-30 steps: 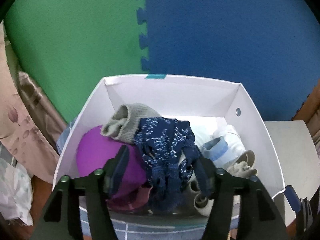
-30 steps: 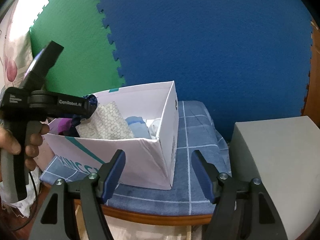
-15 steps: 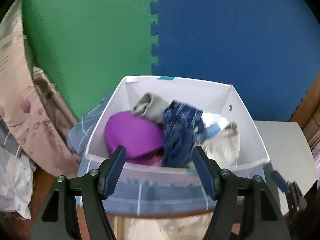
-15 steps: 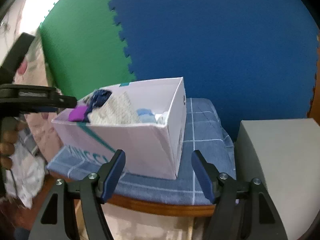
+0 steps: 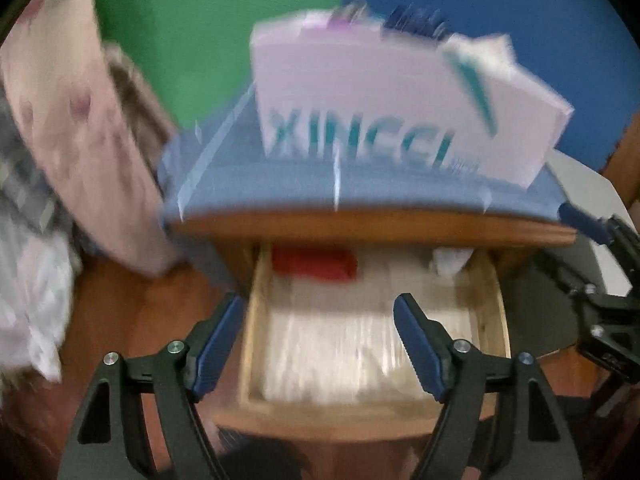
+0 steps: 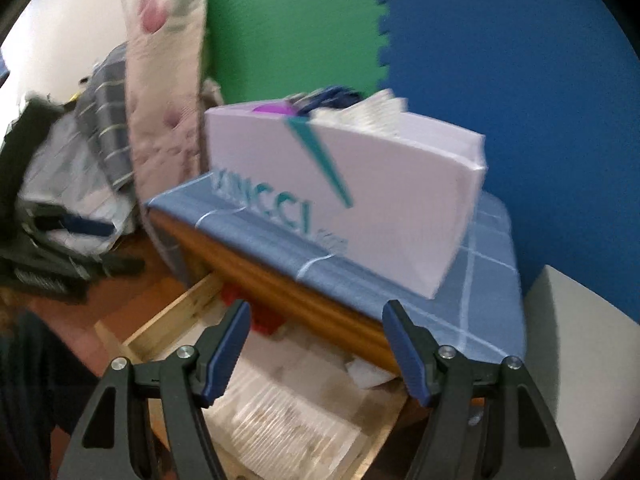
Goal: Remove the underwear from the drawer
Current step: 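Move both grippers back down to the open drawer, then reach into the drawer and grasp the crumpled white sock with the right gripper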
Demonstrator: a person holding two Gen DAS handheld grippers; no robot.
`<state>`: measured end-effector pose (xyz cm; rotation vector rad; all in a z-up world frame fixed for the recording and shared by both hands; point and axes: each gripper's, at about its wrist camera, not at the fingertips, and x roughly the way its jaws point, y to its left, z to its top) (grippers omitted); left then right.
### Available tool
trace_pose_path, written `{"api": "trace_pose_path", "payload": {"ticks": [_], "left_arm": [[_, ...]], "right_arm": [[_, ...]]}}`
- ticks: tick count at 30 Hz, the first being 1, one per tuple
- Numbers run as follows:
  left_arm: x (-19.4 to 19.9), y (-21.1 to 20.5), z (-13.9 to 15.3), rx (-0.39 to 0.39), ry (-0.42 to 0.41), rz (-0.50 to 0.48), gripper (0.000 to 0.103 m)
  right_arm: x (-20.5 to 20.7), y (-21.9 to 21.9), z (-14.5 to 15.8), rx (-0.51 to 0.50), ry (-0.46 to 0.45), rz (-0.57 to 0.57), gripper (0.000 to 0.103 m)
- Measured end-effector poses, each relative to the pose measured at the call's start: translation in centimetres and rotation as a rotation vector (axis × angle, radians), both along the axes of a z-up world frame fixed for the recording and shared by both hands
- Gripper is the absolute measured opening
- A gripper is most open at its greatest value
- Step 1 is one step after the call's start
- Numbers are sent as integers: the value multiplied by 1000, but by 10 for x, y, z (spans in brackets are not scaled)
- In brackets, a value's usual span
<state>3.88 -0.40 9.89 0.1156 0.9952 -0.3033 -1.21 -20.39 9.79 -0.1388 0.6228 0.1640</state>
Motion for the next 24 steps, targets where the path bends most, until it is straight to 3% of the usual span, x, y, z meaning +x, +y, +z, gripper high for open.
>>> {"api": "trace_pose_path", "payload": {"ticks": [2,5,13,21,24], "left_arm": [[6,8,-25,-63,95,59,75],[14,19,-48,-114,165,138,74],[32,34,-63,-98,88,246,74],[37,46,-90,-84,107,276,74],[39,50,-95,-81,114,267,74]], "right_arm": [[-2,10,-4,-27,3,44,70],[-4,24,-17,-71,22,116,70],[9,52,-76,-317,112,123,70],[28,74,-130,-599,135,50,70],[31,72,-144,-626,151,48,70]]}}
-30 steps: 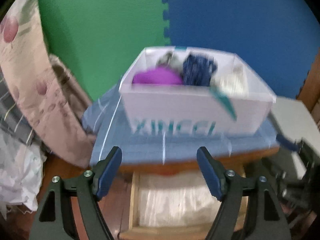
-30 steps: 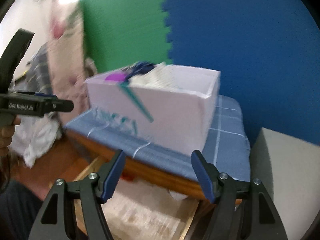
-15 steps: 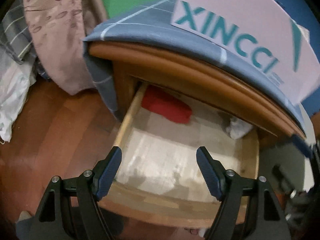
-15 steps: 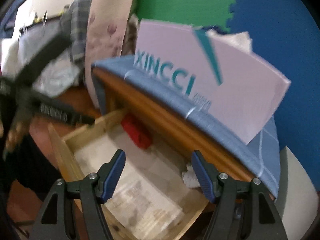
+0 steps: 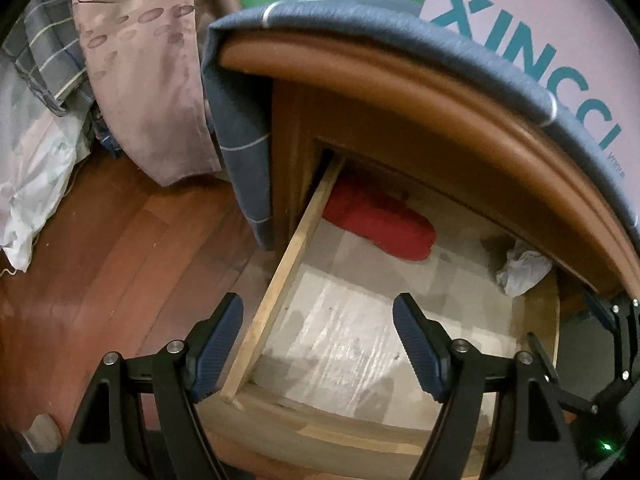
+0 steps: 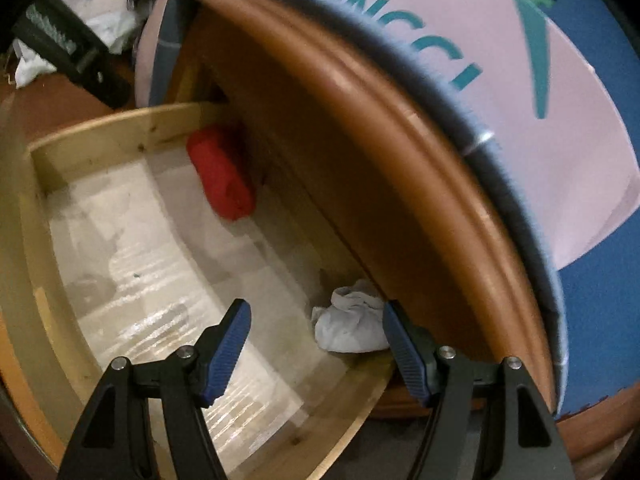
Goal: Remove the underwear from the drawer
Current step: 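Reach into the drawer and grasp the crumpled white sock with the right gripper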
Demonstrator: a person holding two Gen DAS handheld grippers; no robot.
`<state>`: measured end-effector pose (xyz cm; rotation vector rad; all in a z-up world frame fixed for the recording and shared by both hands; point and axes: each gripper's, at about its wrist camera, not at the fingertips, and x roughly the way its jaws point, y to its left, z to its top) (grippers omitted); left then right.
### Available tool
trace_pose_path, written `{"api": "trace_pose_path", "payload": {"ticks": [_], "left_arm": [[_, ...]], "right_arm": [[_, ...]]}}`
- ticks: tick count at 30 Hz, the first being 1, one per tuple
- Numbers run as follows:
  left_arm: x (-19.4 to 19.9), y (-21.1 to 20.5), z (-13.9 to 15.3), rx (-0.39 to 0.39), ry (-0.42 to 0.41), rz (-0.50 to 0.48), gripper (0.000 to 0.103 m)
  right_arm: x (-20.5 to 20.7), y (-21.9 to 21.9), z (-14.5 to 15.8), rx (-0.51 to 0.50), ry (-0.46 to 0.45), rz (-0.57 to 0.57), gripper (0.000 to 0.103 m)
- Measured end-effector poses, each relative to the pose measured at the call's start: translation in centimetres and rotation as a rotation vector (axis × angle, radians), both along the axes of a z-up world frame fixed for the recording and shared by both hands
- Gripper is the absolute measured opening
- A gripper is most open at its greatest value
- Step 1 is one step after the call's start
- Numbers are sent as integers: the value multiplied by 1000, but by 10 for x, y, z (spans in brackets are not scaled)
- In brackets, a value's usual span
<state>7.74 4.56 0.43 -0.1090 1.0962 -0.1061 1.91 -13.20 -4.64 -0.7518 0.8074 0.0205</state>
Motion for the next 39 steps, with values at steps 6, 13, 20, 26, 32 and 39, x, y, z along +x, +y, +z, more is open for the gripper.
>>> {"api": "trace_pose_path", "payload": {"ticks": [6,13,20,26,32,39], "left_arm": [[3,9,-9,-46,46,11,74],[5,13,-12,-68,71,1,74],[4,8,-10,-98,85,-44,74],[4,7,-12,-110,103,-59,74],[4,12,-12,-127,110,-52,74],[6,13,-14,-143,126,-46,74]], "right_arm": [[16,4,-31,-144,76,13,68],[33,4,-64,-283,149,28,55],[53,-12,-87,-440,258,-7,36],[46,-8,-125,-850,332,230,43],[40,-17,-151,-1077,394,397,48],[41,-44,-176,-1360,493,575,51]]}}
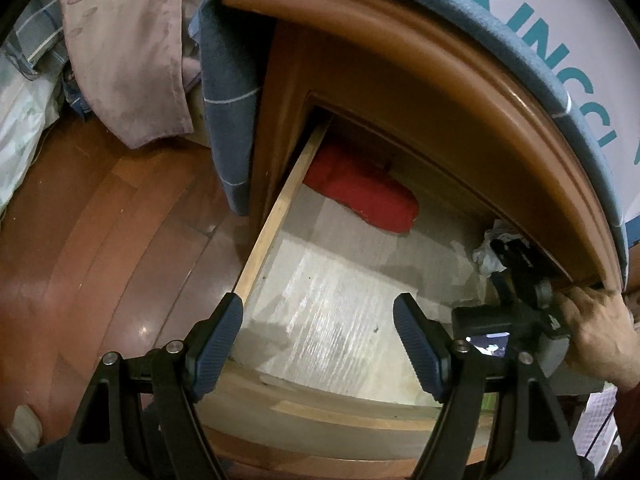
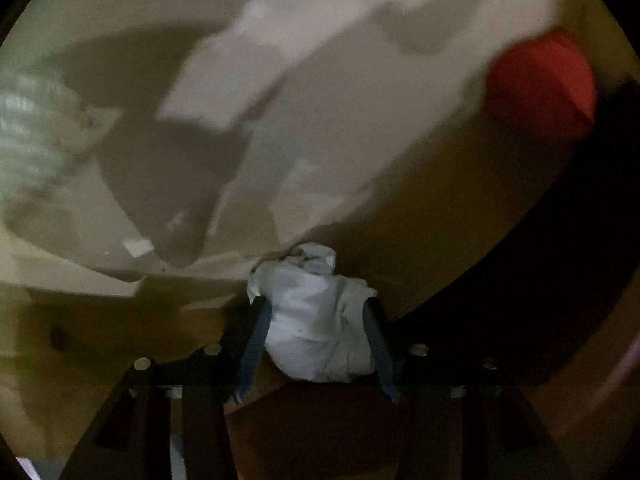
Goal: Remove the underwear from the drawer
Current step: 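Reach into the drawer and grasp the crumpled white sock with the right gripper, then lift the white sock with the right gripper while the left gripper reaches into the drawer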
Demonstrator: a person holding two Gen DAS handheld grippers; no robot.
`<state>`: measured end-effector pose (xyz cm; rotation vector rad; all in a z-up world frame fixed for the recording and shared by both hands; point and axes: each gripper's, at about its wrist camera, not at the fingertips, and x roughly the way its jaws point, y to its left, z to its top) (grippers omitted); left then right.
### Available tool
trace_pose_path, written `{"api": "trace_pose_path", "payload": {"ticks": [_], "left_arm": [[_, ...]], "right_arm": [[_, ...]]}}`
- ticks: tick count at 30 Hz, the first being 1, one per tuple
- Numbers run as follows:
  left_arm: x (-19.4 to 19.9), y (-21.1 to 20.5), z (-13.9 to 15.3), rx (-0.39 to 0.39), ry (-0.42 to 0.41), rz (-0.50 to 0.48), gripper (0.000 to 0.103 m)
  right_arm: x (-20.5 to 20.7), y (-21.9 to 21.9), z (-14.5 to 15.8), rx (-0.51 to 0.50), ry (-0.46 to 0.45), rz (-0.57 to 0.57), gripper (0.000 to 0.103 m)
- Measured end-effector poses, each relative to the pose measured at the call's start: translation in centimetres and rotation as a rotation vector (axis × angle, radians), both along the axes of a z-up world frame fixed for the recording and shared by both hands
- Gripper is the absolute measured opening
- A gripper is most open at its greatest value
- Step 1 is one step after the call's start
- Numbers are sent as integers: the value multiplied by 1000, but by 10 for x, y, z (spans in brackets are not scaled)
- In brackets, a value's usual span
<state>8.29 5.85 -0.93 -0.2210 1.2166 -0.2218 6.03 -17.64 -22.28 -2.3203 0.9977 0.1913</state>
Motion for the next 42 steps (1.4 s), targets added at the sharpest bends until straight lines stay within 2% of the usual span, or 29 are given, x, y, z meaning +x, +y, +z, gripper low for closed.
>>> {"api": "trace_pose_path", "payload": {"ticks": [2,4,6,13,15,18,19,21,23,28,33,36,39,40,42], "left_arm": [[-1,0,0,2,-3,-5,74],[-1,1,0,1,-3,-9,74],[-1,1,-1,-2,5,-8,74],[-2,2,-2,-13,18,-5,74],[-1,2,-2,-19,17,-7,74],[-1,2,-2,-18,17,-7,74],[-1,3,-2,-16,19,-6,74],[-1,4,-2,-16,21,-2,74],[0,4,-2,-15,23,1,74],[-1,4,-1,-3,9,1,74],[-1,4,-1,7,6,1,74],[-1,5,-2,12,8,3,74],[-1,4,-3,17,9,1,74],[-1,4,-3,20,8,-1,74],[-1,2,-3,26,2,-6,74]], "right_arm": [[4,-3,-4,-32,22,17,56],[7,-2,-6,-16,27,-10,58],[11,-6,-8,-30,18,-21,64],[20,-11,-15,-71,0,-50,66],[25,-10,-13,-55,-14,-56,64],[36,-13,-17,-3,-36,-81,43],[39,-10,-13,39,-55,-106,35],[41,-6,-8,79,-77,-128,30],[42,-2,-4,137,-90,-158,19],[39,18,14,293,-100,-230,17],[51,40,58,553,-75,-432,17],[59,43,90,759,-22,-602,17],[67,39,110,923,18,-750,17],[72,34,114,960,21,-803,18],[79,22,118,1002,-17,-805,22]]}}
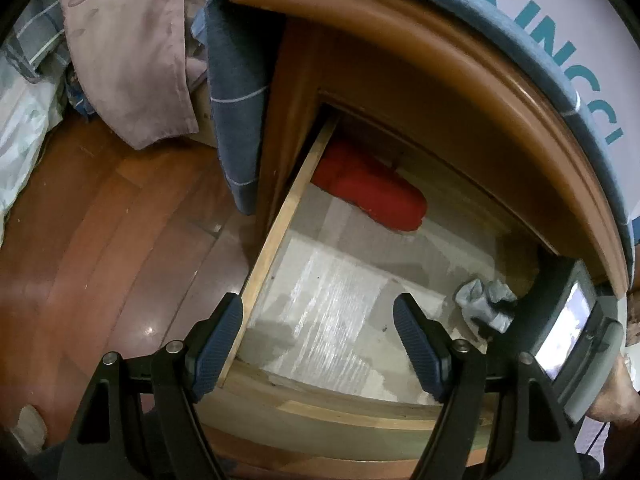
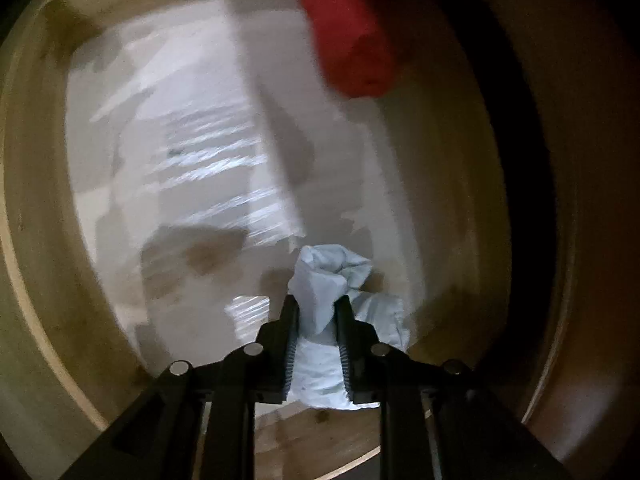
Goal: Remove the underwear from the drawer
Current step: 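Lift the white sock with the right gripper while the left gripper reaches into the drawer, then grasp the red sock in the drawer with the left gripper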
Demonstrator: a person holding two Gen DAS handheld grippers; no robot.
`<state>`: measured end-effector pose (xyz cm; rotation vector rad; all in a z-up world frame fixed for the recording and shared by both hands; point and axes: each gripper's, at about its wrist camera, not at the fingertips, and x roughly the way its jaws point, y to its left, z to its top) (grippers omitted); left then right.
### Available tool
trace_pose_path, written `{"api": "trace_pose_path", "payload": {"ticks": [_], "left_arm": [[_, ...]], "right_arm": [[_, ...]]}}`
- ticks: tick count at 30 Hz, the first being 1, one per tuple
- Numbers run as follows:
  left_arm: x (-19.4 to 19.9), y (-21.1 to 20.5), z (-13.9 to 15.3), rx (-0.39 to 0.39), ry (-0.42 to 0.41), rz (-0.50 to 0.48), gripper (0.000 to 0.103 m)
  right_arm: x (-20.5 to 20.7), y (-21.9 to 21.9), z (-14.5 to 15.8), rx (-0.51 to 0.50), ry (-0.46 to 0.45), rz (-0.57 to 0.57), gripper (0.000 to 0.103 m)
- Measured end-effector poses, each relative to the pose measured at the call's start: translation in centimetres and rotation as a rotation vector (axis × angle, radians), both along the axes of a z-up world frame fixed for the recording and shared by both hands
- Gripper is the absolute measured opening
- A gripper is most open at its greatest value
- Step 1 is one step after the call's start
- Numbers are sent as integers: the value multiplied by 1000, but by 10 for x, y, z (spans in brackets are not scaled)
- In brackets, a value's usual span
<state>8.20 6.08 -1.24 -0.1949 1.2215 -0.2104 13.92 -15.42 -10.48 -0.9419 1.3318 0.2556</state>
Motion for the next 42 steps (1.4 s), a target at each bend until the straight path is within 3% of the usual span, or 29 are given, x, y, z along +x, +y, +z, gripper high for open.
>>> {"api": "trace_pose_path", "payload": {"ticks": [2,5,13,15,18,24,33,34,37,38,42], "left_arm": [[-1,0,0,1,-3,-3,74],[-1,-1,-1,2,-2,-4,74],[1,-3,-4,-5,15,-5,74],[2,-2,-7,-56,50,6,74],[3,-5,-11,-136,100,22,74],[3,-17,-7,-197,123,71,80],[8,-23,-32,-561,276,410,82],[10,-23,-35,-588,281,433,82],[16,-23,-44,-649,280,513,81],[18,-22,-47,-711,260,524,79],[13,-23,-54,-775,200,521,80]], "right_arm": [[7,-20,1,31,-27,-48,39],[17,-31,-4,71,-6,-136,54],[21,-46,-21,62,-51,-144,54],[23,-47,-20,74,-76,-152,42],[4,-52,-17,101,-100,-178,38],[-43,-67,29,246,-135,-214,37],[-95,-80,91,525,-220,-373,38],[-100,-66,104,536,-221,-378,38],[-109,-72,101,563,-229,-385,38],[-112,-67,105,569,-230,-388,38],[-114,-71,108,588,-227,-386,38]]}}
